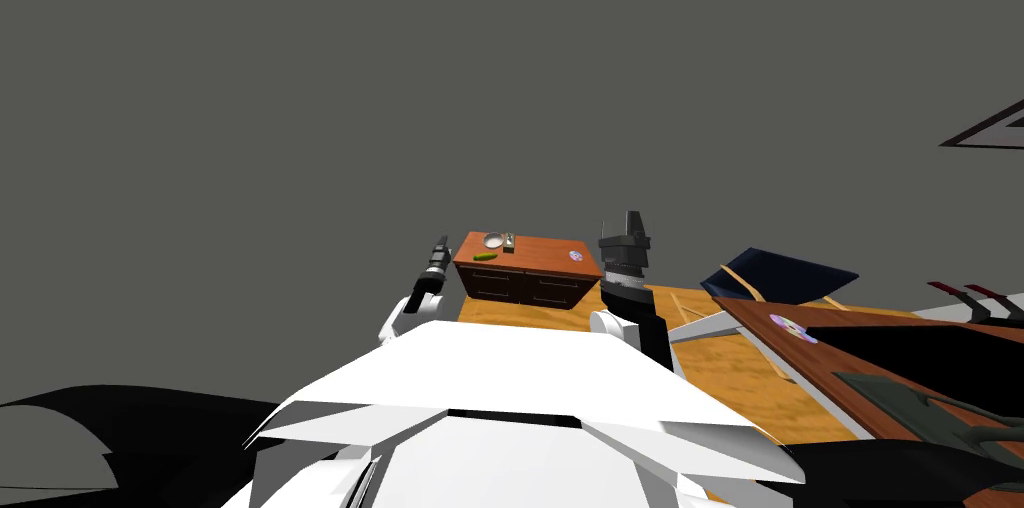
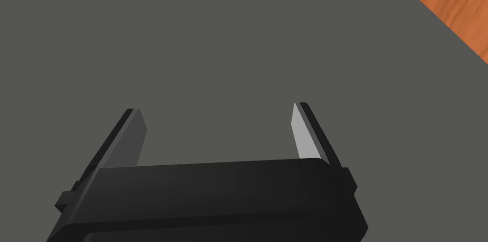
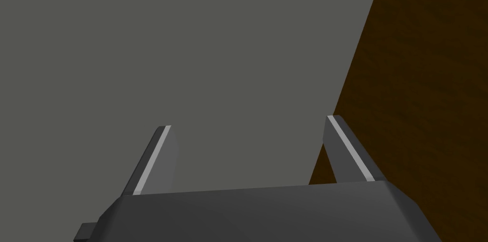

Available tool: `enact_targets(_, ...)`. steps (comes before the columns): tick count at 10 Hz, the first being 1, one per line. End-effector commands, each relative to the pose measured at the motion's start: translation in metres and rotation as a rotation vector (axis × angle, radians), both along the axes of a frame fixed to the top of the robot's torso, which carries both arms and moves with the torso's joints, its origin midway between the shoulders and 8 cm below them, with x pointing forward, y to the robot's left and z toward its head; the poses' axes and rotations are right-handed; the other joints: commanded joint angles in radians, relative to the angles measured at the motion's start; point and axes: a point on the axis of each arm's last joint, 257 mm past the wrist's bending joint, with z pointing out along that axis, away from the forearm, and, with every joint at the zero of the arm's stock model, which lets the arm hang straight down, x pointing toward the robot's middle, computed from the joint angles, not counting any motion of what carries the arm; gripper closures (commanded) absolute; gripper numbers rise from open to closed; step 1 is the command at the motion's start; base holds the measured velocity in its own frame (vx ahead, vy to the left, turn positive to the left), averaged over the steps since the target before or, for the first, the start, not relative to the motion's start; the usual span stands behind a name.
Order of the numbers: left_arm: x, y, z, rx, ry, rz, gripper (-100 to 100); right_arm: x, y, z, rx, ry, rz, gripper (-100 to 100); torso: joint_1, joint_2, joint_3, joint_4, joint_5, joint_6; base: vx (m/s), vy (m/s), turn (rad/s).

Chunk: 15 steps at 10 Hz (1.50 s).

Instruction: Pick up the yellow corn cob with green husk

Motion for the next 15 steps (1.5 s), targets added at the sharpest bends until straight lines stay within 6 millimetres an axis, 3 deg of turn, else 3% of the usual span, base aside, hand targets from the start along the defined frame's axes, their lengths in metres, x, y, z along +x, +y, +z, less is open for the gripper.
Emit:
enact_targets(1, 0.009, 0.003, -0.019, -0.002, 0.056, 0.009, -100, 0.0, 0.0, 0.0, 0.0, 0.0, 0.0, 0, 0.0, 0.0, 0.0, 0.0, 0.0, 0.0, 0.013, -0.044, -0.014)
enact_targets(4, 0.012, 0.008, -0.051, -0.009, 0.135, 0.021, -100, 0.0, 0.0, 0.0, 0.0, 0.0, 0.0, 0, -0.001, -0.001, 0.0, 0.0, 0.0, 0.0, 0.015, -0.043, -0.011)
enact_targets(5, 0.017, 0.01, -0.07, -0.013, 0.189, 0.028, -100, 0.0, 0.0, 0.0, 0.0, 0.0, 0.0, 0, 0.0, 0.0, 0.0, 0.0, 0.0, 0.0, 0.015, -0.042, -0.016)
enact_targets(6, 0.016, 0.01, -0.073, -0.014, 0.197, 0.029, -100, 0.0, 0.0, 0.0, 0.0, 0.0, 0.0, 0, 0.0, 0.0, 0.0, 0.0, 0.0, 0.0, 0.019, -0.034, -0.006)
enact_targets(8, 0.025, 0.012, -0.101, -0.023, 0.281, 0.038, -100, 0.0, 0.0, 0.0, 0.0, 0.0, 0.0, 0, 0.0, -0.001, -0.001, 0.0, 0.0, 0.0, 0.033, -0.042, -0.017)
enact_targets(9, 0.021, 0.014, -0.116, -0.028, 0.317, 0.043, -100, 0.0, 0.0, 0.0, 0.0, 0.0, 0.0, 0, 0.0, -0.002, -0.001, 0.0, 0.0, 0.0, 0.036, -0.031, -0.008)
enact_targets(15, 0.026, 0.014, -0.168, -0.054, 0.475, 0.055, -100, 0.0, 0.0, 0.0, 0.0, 0.0, 0.0, 0, 0.002, -0.001, -0.001, 0.0, 0.0, 0.0, 0.028, -0.016, -0.006)
